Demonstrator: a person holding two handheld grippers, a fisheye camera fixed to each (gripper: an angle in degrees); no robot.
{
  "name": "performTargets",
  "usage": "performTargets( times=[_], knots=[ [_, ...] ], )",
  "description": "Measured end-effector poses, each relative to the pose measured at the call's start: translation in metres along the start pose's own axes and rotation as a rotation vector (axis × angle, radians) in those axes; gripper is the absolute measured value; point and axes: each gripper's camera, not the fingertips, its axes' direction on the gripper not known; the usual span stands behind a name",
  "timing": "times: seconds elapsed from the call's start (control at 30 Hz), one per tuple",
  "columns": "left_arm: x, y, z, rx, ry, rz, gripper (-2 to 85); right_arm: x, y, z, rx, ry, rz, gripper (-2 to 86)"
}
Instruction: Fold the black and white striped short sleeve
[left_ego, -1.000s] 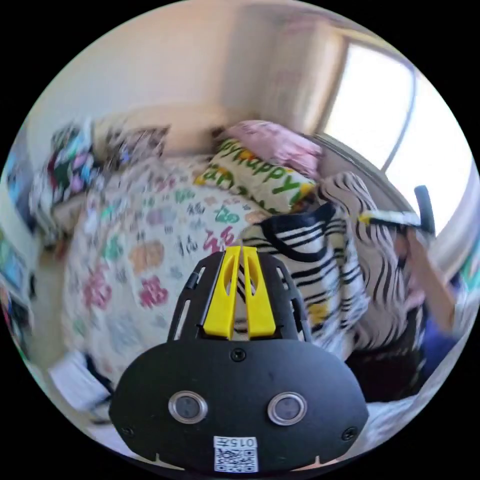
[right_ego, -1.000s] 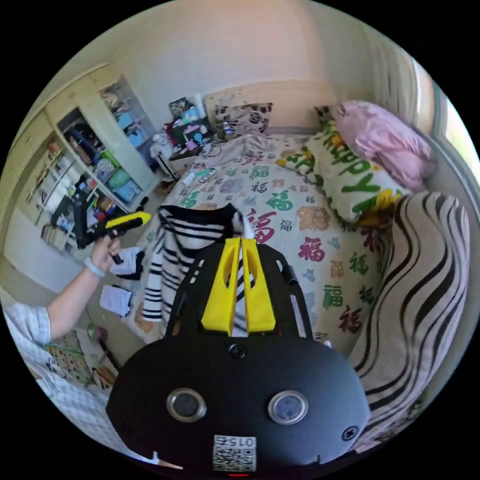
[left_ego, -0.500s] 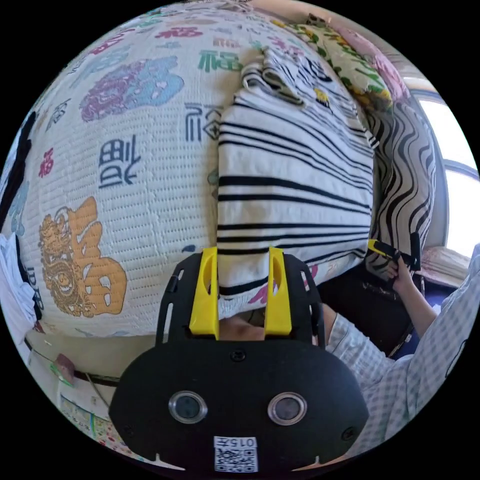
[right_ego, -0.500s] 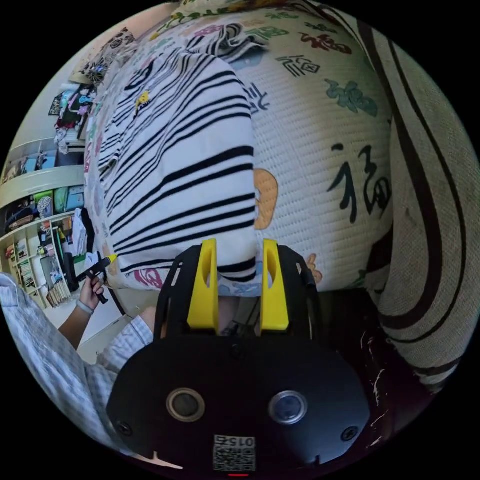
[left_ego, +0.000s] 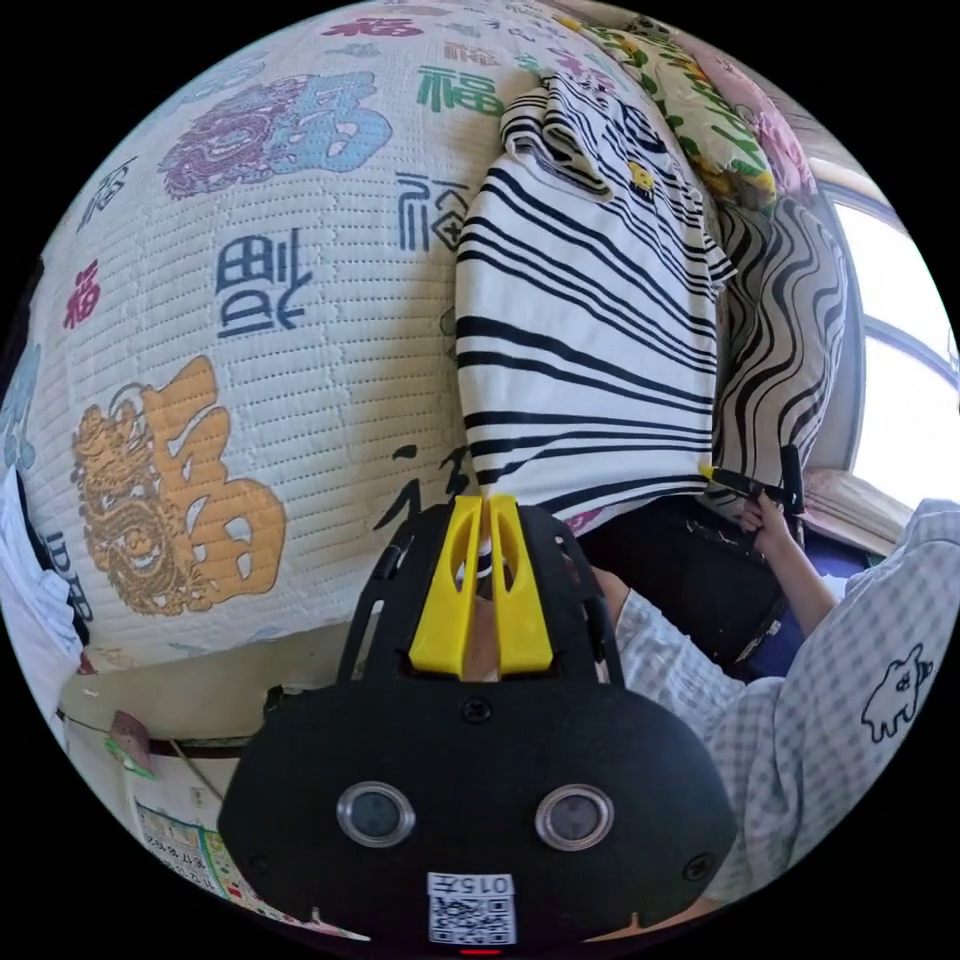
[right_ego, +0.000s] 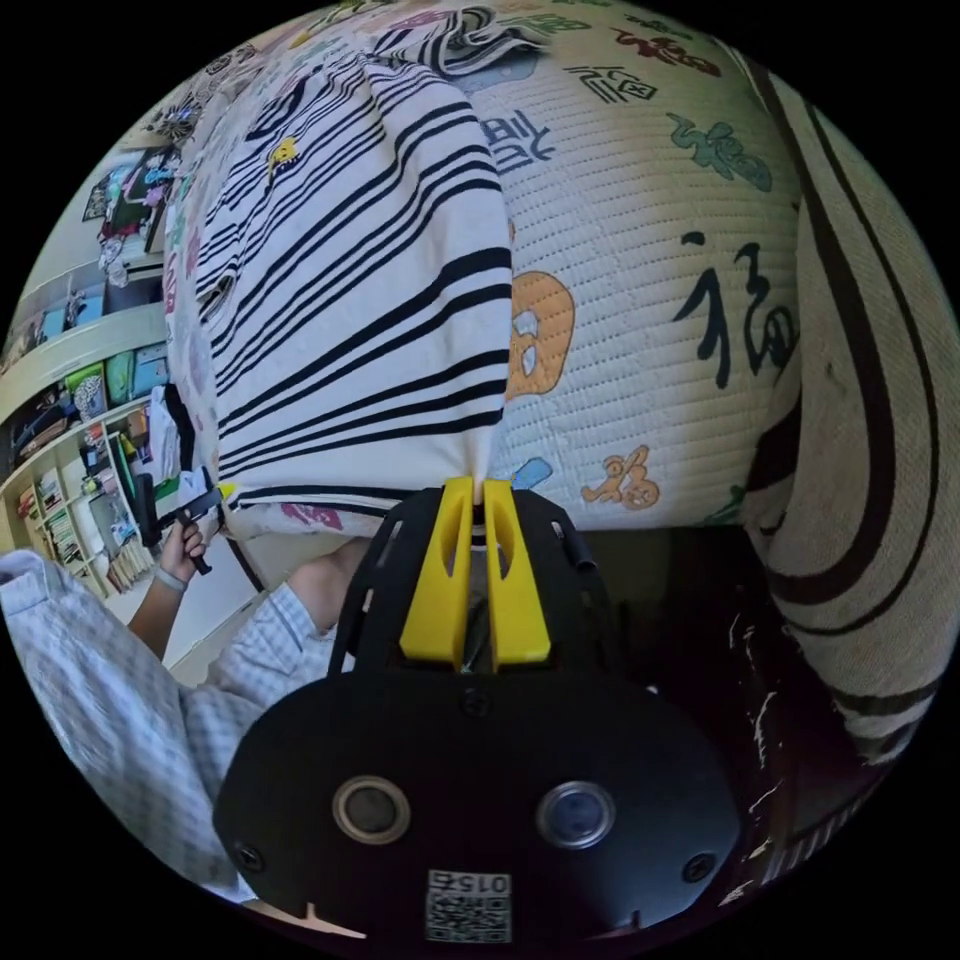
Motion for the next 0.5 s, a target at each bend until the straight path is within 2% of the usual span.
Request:
performTargets(
  times=[0.2, 0.27, 0.37, 0.5],
  knots=[
    [-0.034, 0.011, 0.04, -0.035, -0.083, 0.016, 0.8, -0.016, -0.02, -0.015, -0.093, 0.033, 0.051, 2.2],
    [-0.048, 0.01, 0.053, -0.061, -0.051, -0.026, 1.6, -0.012, -0.029, -0.01, -0.136, -0.008, 0.111, 3.4],
    [-0.05, 0.007, 0.027, 0.052, -0.04, 0.003, 4.6, -0.01, -0.034, -0.032, -0.081, -0.026, 0.195, 3.7],
    [-0.02, -0.034, -0.018, 0.245, -0.258, 0.231, 10.2, -0.018, -0.037, -0.073, 0.008, -0.01, 0.216, 2.7]
  ],
)
